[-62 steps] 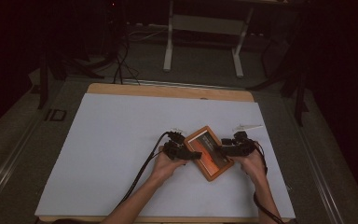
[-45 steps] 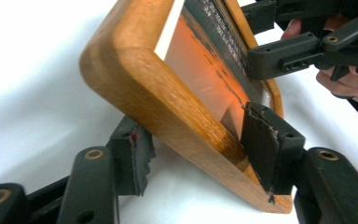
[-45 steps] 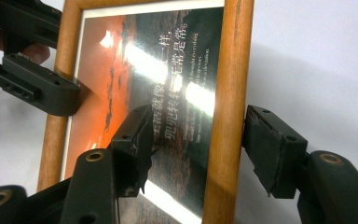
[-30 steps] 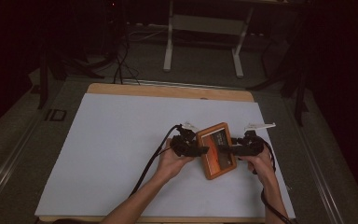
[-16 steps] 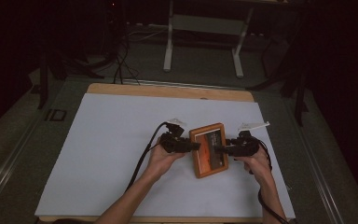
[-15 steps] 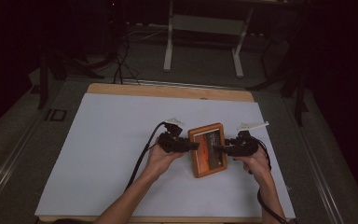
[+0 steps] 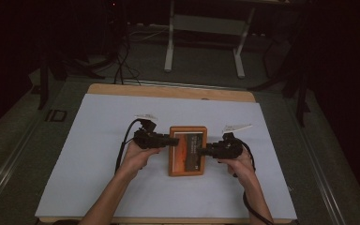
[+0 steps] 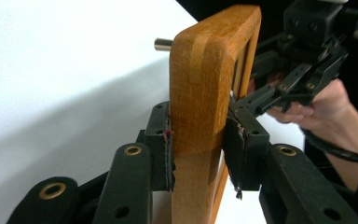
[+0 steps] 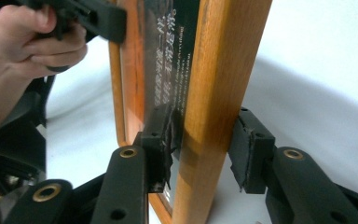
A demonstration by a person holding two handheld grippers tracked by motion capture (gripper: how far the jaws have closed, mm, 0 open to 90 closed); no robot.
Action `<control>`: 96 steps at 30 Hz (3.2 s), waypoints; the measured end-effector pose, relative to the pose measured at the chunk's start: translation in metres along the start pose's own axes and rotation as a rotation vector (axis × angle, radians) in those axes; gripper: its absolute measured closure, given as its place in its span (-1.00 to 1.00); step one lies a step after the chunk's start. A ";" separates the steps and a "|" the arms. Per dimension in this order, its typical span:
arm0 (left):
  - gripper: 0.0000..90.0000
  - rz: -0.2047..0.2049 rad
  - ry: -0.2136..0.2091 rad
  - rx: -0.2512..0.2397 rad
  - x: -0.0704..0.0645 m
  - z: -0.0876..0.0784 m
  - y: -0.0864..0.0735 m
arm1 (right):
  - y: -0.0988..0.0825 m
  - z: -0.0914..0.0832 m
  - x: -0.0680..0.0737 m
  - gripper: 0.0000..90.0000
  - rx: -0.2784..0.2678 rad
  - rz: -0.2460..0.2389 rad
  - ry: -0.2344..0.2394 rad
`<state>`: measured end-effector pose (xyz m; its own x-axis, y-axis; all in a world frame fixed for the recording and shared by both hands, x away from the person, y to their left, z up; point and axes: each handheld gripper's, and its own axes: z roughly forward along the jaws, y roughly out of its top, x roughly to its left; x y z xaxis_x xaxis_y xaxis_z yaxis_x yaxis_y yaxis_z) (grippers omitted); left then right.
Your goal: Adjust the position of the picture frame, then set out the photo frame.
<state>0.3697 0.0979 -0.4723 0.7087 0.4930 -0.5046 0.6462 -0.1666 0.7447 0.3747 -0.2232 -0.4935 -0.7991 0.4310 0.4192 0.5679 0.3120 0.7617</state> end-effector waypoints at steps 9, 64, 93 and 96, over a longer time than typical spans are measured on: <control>0.37 -0.065 0.019 -0.002 0.020 -0.009 -0.011 | -0.002 0.020 0.007 0.46 0.009 0.047 0.029; 0.00 0.009 0.349 0.065 0.023 0.008 -0.022 | 0.005 0.024 0.004 0.08 0.065 0.034 -0.299; -0.03 0.082 0.369 0.013 -0.003 -0.025 -0.041 | 0.044 0.055 0.023 0.91 0.084 -0.199 -0.509; -0.03 0.083 0.354 -0.001 -0.007 -0.029 -0.040 | 0.046 0.059 0.023 0.99 0.104 -0.211 -0.513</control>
<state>0.3307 0.1257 -0.4854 0.6166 0.7429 -0.2605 0.5906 -0.2177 0.7770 0.3943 -0.1489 -0.4785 -0.7137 0.6987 -0.0504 0.4435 0.5064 0.7395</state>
